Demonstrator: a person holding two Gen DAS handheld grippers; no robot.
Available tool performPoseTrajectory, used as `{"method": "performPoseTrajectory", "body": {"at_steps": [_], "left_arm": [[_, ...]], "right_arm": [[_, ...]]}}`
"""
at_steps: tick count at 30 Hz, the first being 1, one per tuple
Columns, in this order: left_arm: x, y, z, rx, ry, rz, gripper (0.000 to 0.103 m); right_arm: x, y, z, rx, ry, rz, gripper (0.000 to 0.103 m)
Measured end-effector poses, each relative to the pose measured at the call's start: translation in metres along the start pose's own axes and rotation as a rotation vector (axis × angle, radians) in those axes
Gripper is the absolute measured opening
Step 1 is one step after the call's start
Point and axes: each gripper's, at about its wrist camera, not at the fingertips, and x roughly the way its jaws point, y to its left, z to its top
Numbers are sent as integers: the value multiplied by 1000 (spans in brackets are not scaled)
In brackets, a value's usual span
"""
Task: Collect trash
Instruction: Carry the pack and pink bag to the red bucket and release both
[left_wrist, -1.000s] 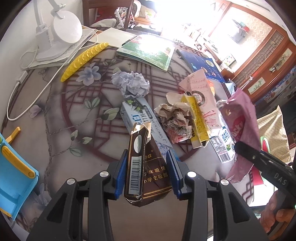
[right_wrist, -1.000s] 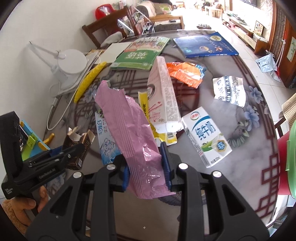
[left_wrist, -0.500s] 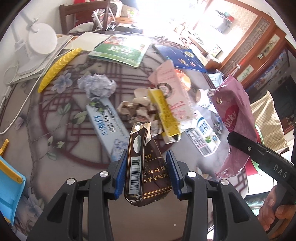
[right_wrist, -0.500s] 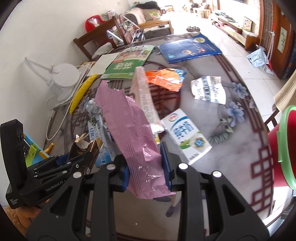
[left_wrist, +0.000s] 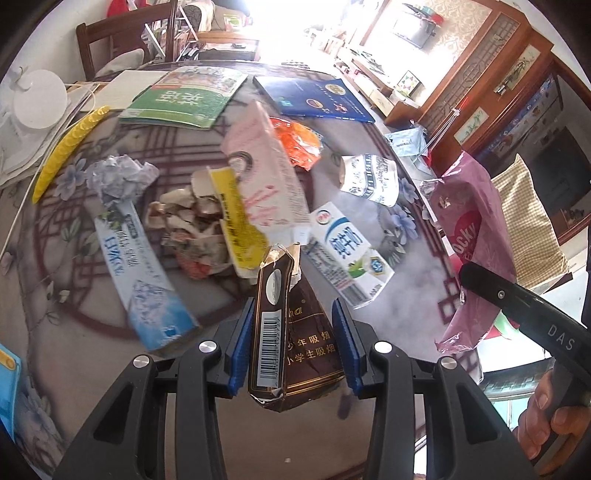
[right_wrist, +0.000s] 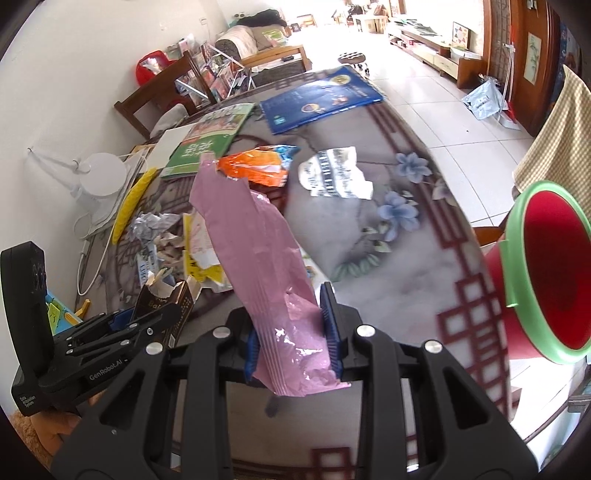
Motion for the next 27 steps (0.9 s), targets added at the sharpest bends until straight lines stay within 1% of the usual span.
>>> {"method": "performPoseTrajectory", "body": {"at_steps": [8, 9, 12, 14, 16, 17, 20, 21, 23, 25, 26, 27], "left_arm": [[12, -33, 1, -28, -4, 16, 38], [13, -38, 0, -25, -5, 15, 34], [18, -62, 3, -7, -13, 11, 33], [20, -74, 5, -1, -17, 5, 30], [26, -85, 7, 0, -12, -3, 20], [28, -90, 8, -1, -7, -4, 18], [31, -97, 9, -9, -5, 6, 18], [32, -97, 8, -12, -6, 24, 18], [34, -93, 7, -24, -6, 51, 25], [38, -87, 5, -43, 6, 71, 38], [41, -84, 3, -50, 14, 78, 40], [43, -83, 1, -56, 24, 83, 47]], "right_arm": [[-9, -36, 8, -10, 0, 13, 29], [-11, -43, 9, -10, -2, 13, 29], [-17, -66, 14, -1, -12, 13, 29], [-20, -78, 17, 7, -18, 12, 29], [-26, -94, 19, 19, -27, 10, 29], [-27, -102, 21, 26, -32, 9, 29], [-35, -126, 23, 59, -44, -3, 29], [-38, -135, 23, 72, -48, -8, 29], [-41, -151, 23, 95, -53, -17, 29], [-43, -162, 22, 110, -54, -24, 29], [-43, -167, 21, 117, -52, -25, 29], [-42, -172, 21, 126, -48, -24, 29]]}}
